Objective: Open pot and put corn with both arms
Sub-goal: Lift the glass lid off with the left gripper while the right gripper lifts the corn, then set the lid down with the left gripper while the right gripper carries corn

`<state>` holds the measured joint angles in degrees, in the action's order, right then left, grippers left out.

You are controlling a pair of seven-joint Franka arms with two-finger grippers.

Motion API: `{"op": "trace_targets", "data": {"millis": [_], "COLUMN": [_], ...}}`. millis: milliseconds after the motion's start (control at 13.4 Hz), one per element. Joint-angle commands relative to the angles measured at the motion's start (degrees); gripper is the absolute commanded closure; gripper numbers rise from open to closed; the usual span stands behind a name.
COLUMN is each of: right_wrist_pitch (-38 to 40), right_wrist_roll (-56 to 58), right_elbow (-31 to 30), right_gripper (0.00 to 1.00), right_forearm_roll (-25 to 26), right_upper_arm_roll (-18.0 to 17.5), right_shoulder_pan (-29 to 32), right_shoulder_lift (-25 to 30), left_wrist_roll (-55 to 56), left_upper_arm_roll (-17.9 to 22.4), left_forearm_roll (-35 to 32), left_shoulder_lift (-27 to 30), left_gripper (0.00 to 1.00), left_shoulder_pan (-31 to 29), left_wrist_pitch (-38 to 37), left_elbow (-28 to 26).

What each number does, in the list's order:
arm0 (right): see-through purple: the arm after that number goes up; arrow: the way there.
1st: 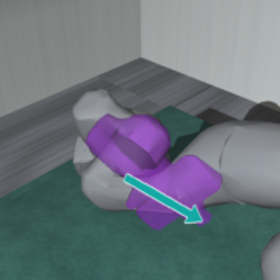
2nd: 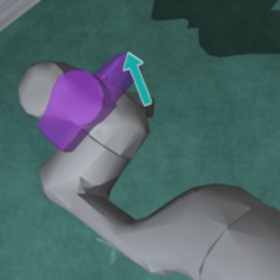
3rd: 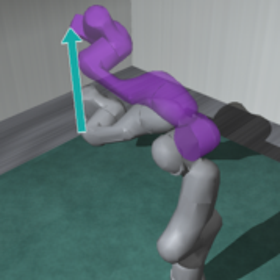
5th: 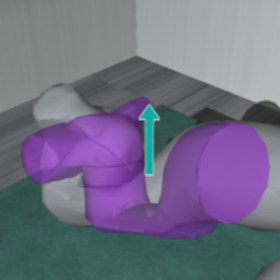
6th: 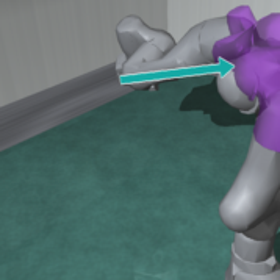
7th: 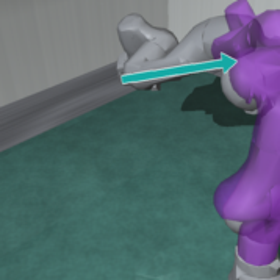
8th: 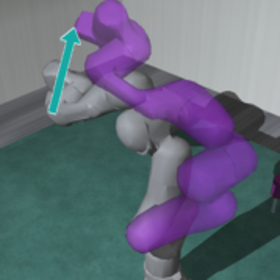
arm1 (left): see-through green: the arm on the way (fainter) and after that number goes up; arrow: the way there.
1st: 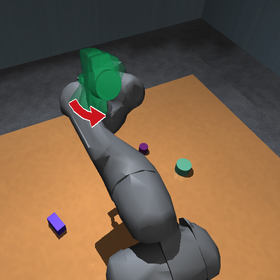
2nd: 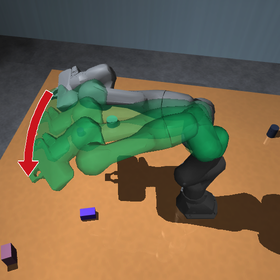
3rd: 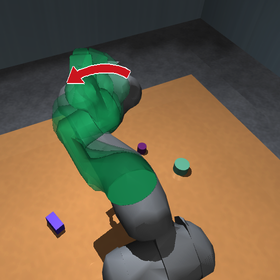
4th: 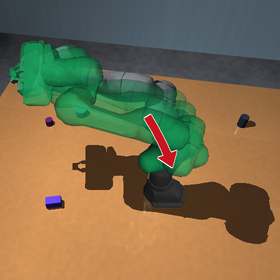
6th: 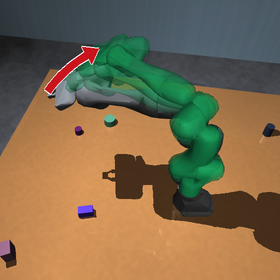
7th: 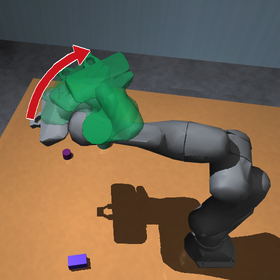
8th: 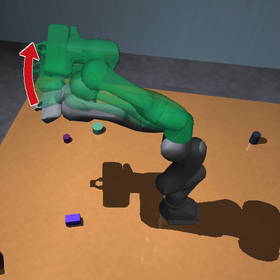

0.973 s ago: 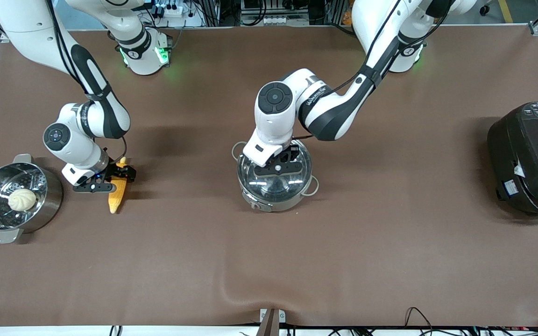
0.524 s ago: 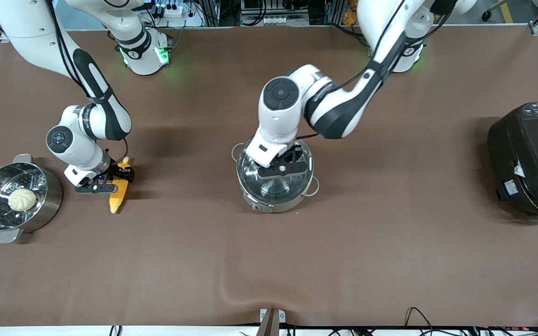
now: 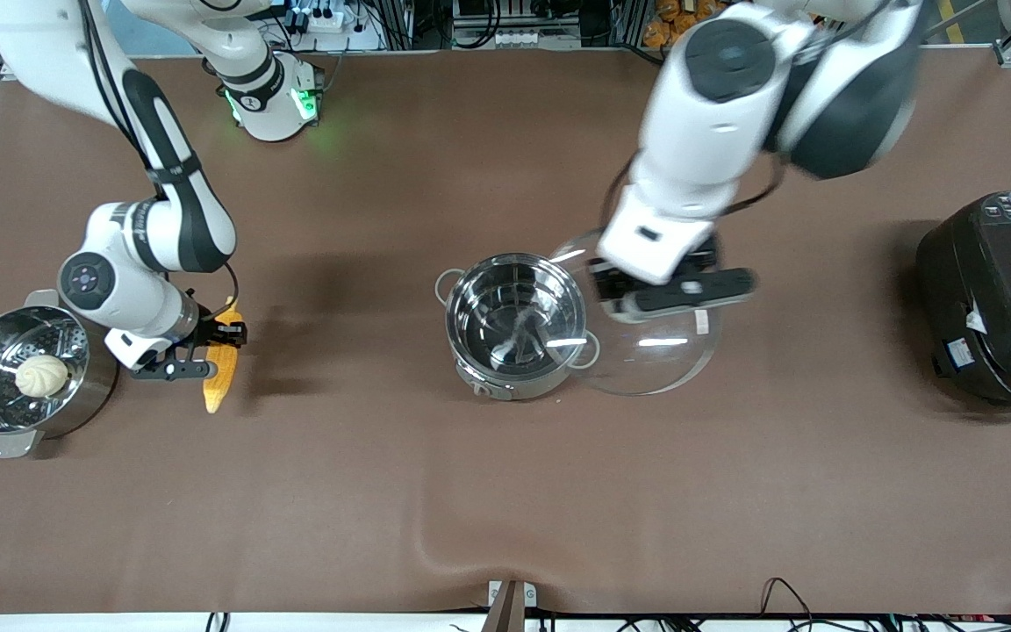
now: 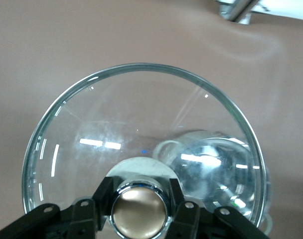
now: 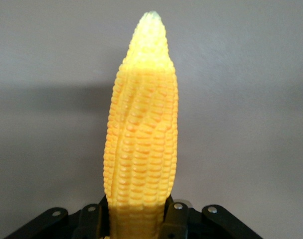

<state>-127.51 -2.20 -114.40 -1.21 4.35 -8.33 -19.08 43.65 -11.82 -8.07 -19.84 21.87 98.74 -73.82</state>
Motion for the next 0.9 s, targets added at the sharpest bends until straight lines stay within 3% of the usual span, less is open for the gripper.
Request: {"op": "trace_targets", "data": {"millis": [0, 224, 524, 823], "right_wrist_pitch": [14.19, 14.67, 13.79, 8.36], "right_wrist_roll": [-9.72, -21.05, -36.53, -44.72], "right_elbow": [14.16, 22.96, 33.86, 35.91], "right_gripper": [0.84, 0.84, 0.84, 0.84], "right_forearm_roll": [-0.46, -6.94, -7.49, -6.44], "right_upper_arm_roll": [0.22, 0.31, 0.40, 0.49], "right_shoulder_pan": [-8.52, -19.23, -31.80, -39.56], "right_shoulder_lift": [-0.34, -3.49, -11.57, -16.33], "left_wrist_roll": [-8.19, -18.22, -24.20, -30.09], "left_upper_arm_roll": [-0.75, -0.83, -0.83, -0.83], "left_forearm_roll": [0.25, 0.59, 3.32, 3.58], "left_shoulder_lift": [5.15, 9.19, 10.08, 16.31], "left_gripper": [1.00, 1.00, 1.00, 1.00], "left_shoulder_pan": [-6.38, -13.85, -21.42, -25.82], "left_wrist_pitch": [-3.37, -3.12, -1.63, 10.30], "left_elbow": [-3.51, -8.61, -13.00, -28.36]}}
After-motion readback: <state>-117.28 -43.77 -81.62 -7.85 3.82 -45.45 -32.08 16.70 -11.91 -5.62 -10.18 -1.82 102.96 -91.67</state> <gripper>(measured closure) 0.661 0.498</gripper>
